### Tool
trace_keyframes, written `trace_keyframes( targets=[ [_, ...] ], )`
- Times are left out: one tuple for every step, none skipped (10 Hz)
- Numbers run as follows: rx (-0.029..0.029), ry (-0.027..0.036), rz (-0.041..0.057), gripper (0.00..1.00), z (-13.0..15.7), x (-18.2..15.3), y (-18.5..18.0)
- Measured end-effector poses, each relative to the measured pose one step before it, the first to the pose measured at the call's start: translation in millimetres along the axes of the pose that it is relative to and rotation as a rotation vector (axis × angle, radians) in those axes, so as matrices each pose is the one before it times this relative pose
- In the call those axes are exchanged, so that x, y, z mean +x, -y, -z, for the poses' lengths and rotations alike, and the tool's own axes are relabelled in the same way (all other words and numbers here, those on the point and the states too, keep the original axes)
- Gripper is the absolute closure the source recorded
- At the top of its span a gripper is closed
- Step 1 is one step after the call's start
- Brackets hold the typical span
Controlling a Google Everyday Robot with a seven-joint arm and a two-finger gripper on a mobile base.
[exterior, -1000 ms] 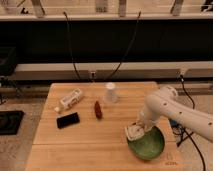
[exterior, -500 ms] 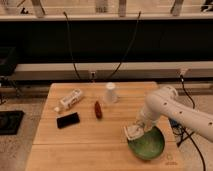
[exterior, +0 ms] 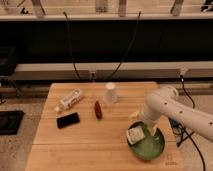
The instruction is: Place the white sponge in the ceramic bowl
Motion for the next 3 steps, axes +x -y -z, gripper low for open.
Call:
trace_keyframes(
  targets=[
    [-0.00004, -0.00011, -0.00197, 0.2, 0.1, -0.26, -0.3],
    [0.00095, -0.00254, -0.00089, 0.2, 1.44, 1.05, 0.18],
    [-0.00009, -0.00148, 0.00386, 0.2, 1.28, 0.64, 0.04]
  ],
)
